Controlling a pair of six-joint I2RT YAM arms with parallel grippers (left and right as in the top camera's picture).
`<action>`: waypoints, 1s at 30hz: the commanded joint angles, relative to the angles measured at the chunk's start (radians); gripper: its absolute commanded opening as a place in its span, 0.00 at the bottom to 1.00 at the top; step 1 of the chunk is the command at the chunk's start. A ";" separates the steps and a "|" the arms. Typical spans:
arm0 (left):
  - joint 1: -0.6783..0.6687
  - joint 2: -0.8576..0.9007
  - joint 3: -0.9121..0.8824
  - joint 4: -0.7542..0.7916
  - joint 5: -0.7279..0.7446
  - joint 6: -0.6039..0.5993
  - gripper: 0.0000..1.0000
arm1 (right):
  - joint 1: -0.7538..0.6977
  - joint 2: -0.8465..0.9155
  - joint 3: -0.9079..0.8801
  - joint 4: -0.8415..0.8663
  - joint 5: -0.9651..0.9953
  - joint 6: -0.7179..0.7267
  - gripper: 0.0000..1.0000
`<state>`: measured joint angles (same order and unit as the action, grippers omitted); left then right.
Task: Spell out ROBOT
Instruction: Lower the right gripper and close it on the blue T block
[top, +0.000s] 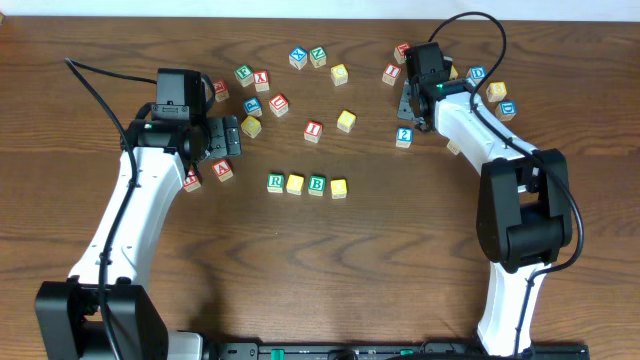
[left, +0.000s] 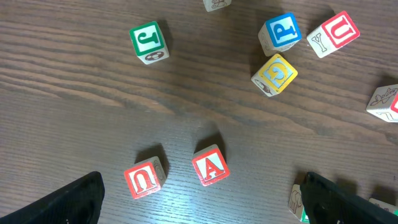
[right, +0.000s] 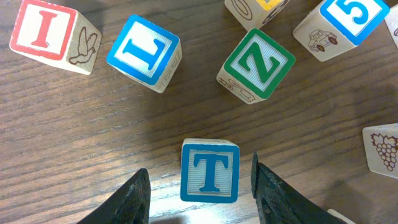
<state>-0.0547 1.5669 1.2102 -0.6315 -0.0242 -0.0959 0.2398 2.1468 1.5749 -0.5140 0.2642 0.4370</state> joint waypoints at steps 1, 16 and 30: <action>0.004 -0.002 -0.010 -0.004 0.006 0.014 0.99 | -0.005 -0.001 -0.013 0.005 0.023 0.011 0.48; 0.004 -0.002 -0.010 -0.004 0.006 0.014 0.99 | -0.035 -0.001 -0.021 -0.016 0.014 -0.005 0.41; 0.004 -0.002 -0.010 -0.004 0.006 0.014 0.99 | -0.034 0.000 -0.021 -0.012 -0.021 -0.035 0.40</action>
<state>-0.0547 1.5669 1.2102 -0.6315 -0.0242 -0.0959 0.2100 2.1468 1.5604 -0.5262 0.2581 0.4282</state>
